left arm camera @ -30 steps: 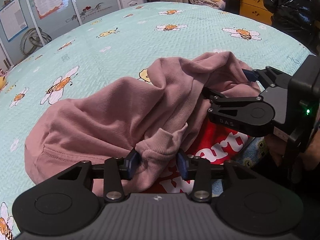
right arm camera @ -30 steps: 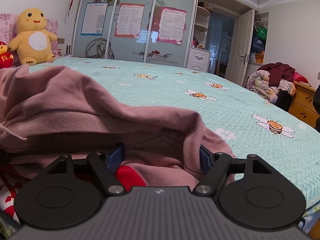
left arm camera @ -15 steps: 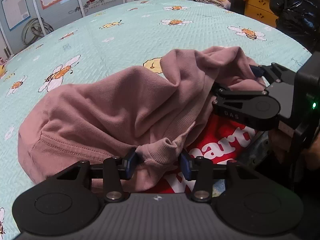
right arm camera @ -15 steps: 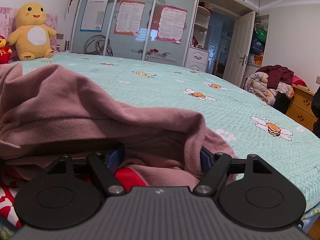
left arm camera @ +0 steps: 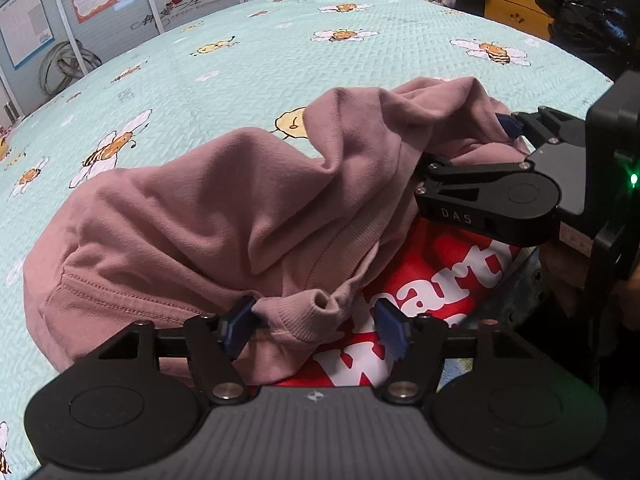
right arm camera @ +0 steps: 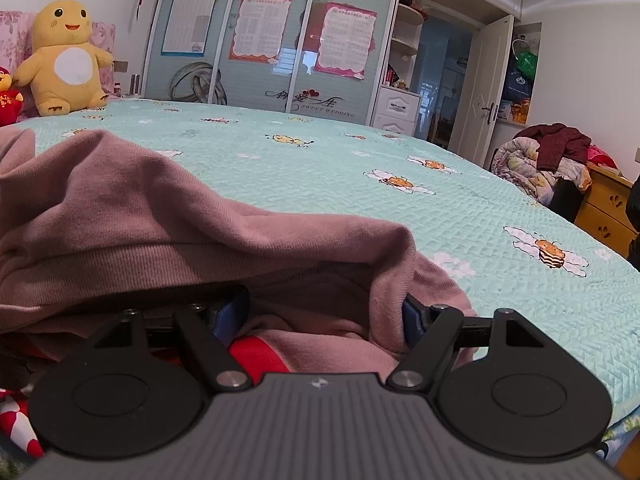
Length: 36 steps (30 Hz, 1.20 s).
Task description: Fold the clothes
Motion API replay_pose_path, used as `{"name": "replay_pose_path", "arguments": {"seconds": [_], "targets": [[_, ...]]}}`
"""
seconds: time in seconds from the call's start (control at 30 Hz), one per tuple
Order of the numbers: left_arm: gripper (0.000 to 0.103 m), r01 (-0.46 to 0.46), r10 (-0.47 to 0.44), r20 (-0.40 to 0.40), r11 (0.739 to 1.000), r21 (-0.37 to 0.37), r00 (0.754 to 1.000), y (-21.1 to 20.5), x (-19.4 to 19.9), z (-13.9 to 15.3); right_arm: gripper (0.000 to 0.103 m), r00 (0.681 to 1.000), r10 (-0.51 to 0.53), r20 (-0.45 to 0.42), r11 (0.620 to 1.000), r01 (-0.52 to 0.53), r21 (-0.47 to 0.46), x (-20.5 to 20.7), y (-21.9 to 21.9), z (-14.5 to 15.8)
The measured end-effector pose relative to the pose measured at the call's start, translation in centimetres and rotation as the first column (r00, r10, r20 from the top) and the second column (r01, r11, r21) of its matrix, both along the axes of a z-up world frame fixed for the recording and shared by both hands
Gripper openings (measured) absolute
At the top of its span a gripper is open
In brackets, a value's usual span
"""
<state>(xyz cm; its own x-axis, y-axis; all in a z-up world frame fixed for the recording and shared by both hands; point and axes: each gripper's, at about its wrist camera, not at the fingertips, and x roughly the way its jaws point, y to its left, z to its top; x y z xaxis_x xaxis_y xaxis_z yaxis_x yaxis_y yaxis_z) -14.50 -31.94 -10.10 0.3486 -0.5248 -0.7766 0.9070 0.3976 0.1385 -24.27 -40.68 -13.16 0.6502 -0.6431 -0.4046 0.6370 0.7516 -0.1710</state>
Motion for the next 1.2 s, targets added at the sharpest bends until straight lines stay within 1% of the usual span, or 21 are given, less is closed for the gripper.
{"name": "replay_pose_path", "arguments": {"seconds": [0.1,0.13,0.17,0.2,0.23,0.27,0.33,0.37,0.47,0.57,0.67,0.73,0.83,0.9,0.97,1.07,1.2], "targets": [[0.071,0.001,-0.001,0.001,1.000,-0.001,1.000,0.0,0.0,-0.1,0.076,1.000,0.003,0.001,1.000,-0.003,0.001,-0.1,0.0,0.0],[0.071,0.001,-0.001,0.002,1.000,-0.001,1.000,0.0,0.0,-0.1,0.074,1.000,0.005,0.003,1.000,-0.005,0.000,-0.2,-0.1,0.0],[0.071,0.002,-0.002,0.002,1.000,-0.002,1.000,0.0,0.0,-0.1,0.069,1.000,0.007,0.008,1.000,-0.007,-0.002,-0.3,-0.1,0.0],[0.071,0.003,-0.003,0.004,1.000,-0.002,1.000,0.0,0.1,-0.2,0.057,1.000,0.005,0.012,1.000,-0.005,-0.005,-0.4,-0.2,0.0],[0.071,0.004,-0.004,0.005,1.000,-0.003,1.000,0.1,0.0,-0.2,0.039,1.000,-0.007,0.015,1.000,0.007,-0.011,-0.5,-0.3,0.1],[0.071,0.006,-0.006,0.008,1.000,-0.003,1.000,0.1,0.0,-0.3,0.030,1.000,-0.019,0.019,1.000,0.019,-0.014,-0.7,-0.5,0.1],[0.072,0.011,-0.011,0.016,1.000,-0.004,1.000,0.1,-0.2,-0.5,0.007,0.998,-0.046,0.034,0.999,0.046,-0.003,-1.0,-1.0,0.3],[0.072,0.013,-0.012,0.019,1.000,-0.005,1.000,0.2,-0.3,-0.6,0.004,0.997,-0.061,0.051,0.998,0.061,0.010,-1.3,-1.4,0.4],[0.072,0.015,-0.015,0.025,1.000,-0.011,1.000,0.5,-0.5,-0.9,0.002,0.991,-0.081,0.110,0.996,0.077,0.045,-2.4,-2.0,1.0],[0.072,0.016,-0.016,0.015,1.000,-0.025,1.000,0.9,-0.4,-0.8,0.002,0.987,-0.082,0.139,0.997,0.080,0.022,-3.1,-1.7,1.4],[0.072,0.018,-0.018,0.002,0.999,-0.040,1.000,1.5,-0.2,-0.7,0.002,0.977,-0.088,0.196,0.996,0.091,-0.005,-4.4,-1.4,2.6],[0.072,0.020,-0.021,-0.007,0.999,-0.050,1.000,2.0,-0.1,-0.7,0.002,0.966,-0.101,0.236,0.995,0.103,0.006,-5.6,-1.2,3.5],[0.072,0.018,-0.018,-0.012,0.998,-0.056,1.000,2.6,-0.2,-0.5,0.002,0.958,-0.103,0.269,0.995,0.099,0.031,-7.8,-0.4,4.6],[0.072,0.017,-0.019,-0.015,0.997,-0.078,1.000,3.2,-0.3,-0.1,0.002,0.958,-0.082,0.275,0.997,0.079,0.023,-9.2,0.9,5.1],[0.072,0.022,-0.024,-0.012,0.994,-0.110,1.000,3.8,-0.5,0.4,0.002,0.962,-0.068,0.263,0.998,0.065,0.019,-9.8,1.6,5.1],[0.072,0.029,-0.027,0.017,0.989,-0.148,0.999,4.2,-0.7,1.1,0.002,0.968,-0.047,0.245,0.999,0.045,0.014,-10.6,2.6,5.1],[0.072,0.035,-0.028,0.039,0.982,-0.185,0.999,3.7,-0.7,2.2,0.002,0.967,-0.079,0.240,0.996,0.064,0.067,-10.6,2.0,4.9]]}}
